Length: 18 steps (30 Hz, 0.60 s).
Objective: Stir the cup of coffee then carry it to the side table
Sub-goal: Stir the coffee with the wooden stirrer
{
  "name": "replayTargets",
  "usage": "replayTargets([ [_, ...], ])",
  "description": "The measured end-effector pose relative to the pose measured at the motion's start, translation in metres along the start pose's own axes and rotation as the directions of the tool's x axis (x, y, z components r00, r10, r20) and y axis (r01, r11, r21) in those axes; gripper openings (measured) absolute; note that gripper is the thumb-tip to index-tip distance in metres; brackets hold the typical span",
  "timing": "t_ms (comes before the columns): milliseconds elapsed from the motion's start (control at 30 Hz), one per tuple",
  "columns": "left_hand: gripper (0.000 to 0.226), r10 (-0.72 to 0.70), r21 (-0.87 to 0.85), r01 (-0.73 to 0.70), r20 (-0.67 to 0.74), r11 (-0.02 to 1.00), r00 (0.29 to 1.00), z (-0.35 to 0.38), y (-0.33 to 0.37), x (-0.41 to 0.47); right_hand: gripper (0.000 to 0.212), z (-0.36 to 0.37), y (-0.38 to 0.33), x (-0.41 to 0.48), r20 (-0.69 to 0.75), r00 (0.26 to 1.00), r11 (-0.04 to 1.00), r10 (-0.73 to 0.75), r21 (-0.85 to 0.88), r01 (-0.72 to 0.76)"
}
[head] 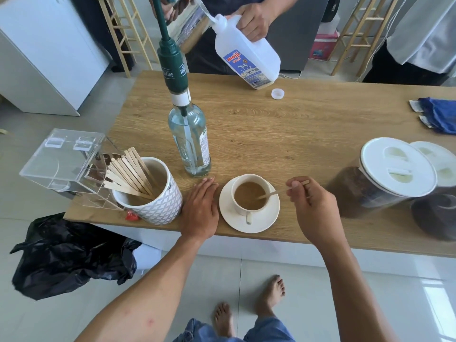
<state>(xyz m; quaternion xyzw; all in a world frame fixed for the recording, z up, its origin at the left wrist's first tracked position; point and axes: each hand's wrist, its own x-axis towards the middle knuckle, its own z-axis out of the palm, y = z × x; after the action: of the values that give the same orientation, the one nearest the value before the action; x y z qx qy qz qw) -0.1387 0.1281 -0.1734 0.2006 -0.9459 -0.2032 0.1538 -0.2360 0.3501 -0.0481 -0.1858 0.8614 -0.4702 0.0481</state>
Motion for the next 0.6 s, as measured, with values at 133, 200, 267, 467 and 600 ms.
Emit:
replayTargets([
  [133,0.049,-0.001,0.0,0.001,-0.002,1.0,1.0,-0.0003,0.0006,-0.0007,0.019,0.0031,-0.0043,-0.0004,0.087,0.996,1.0,-0.007,-0.015,0.008],
  [200,0.049,0.004,-0.001,-0.004,0.002,1.0,1.0,-0.0004,0.0015,-0.0009,0.021,0.0011,-0.0038,0.0,0.042,0.999,1.0,0.022,-0.011,-0.022],
  [267,0.049,0.005,-0.005,-0.005,0.0,1.0,1.0,-0.001,0.0017,-0.0003,0.019,0.0,-0.0021,0.0013,-0.002,1.0,0.999,0.03,0.012,-0.03],
  [467,0.049,0.003,0.0,-0.003,0.01,1.0,1.0,0.0002,0.0014,-0.0011,0.021,0.0052,-0.0001,-0.0022,0.025,0.999,0.999,0.03,0.013,-0.031],
  [600,0.05,-0.003,0.002,0.003,0.005,1.0,1.0,-0.0016,0.0008,-0.0008,0.018,0.0049,-0.0017,-0.0004,-0.021,0.999,0.999,0.025,0.042,-0.024],
])
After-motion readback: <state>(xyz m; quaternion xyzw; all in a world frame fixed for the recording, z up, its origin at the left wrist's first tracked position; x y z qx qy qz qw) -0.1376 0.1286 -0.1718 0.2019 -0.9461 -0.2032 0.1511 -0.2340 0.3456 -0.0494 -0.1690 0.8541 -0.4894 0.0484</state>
